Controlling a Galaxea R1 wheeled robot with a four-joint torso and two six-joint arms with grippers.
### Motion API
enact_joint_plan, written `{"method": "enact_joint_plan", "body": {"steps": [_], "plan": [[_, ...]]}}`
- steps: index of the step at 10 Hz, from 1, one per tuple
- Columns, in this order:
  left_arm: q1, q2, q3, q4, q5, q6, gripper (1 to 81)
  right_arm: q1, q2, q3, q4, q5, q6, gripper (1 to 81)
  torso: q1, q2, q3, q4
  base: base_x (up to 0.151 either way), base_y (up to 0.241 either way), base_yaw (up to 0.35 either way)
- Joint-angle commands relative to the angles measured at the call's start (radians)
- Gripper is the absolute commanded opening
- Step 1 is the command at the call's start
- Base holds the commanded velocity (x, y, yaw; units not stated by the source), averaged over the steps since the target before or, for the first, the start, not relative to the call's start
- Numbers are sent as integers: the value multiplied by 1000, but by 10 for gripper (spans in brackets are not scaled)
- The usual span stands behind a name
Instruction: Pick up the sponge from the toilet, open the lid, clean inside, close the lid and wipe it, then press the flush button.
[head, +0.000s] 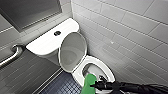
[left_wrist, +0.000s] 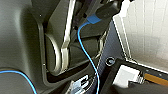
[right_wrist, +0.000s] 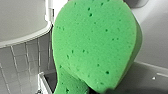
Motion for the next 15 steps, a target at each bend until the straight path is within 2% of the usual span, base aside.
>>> {"method": "enact_joint_plan", "body": {"steps": [1,8,11,13,15], "plan": [[38,-7,24,15,95,3,811,64,-144,141,-5,-50,15,10,0,0,0,0,0,0,0],[38,-2,22,18,95,6,811,-8,-462,332,-3,-1,26,10,0,0,0,0,0,0,0],[40,-2,22,37,95,6,811,-7,-538,380,0,17,31,10,0,0,0,0,0,0,0],[38,-3,22,37,97,5,811,91,-540,425,0,33,61,10,0,0,0,0,0,0,0],[40,-5,22,37,95,5,811,198,-438,369,-8,10,122,10,0,0,0,0,0,0,0]]}}
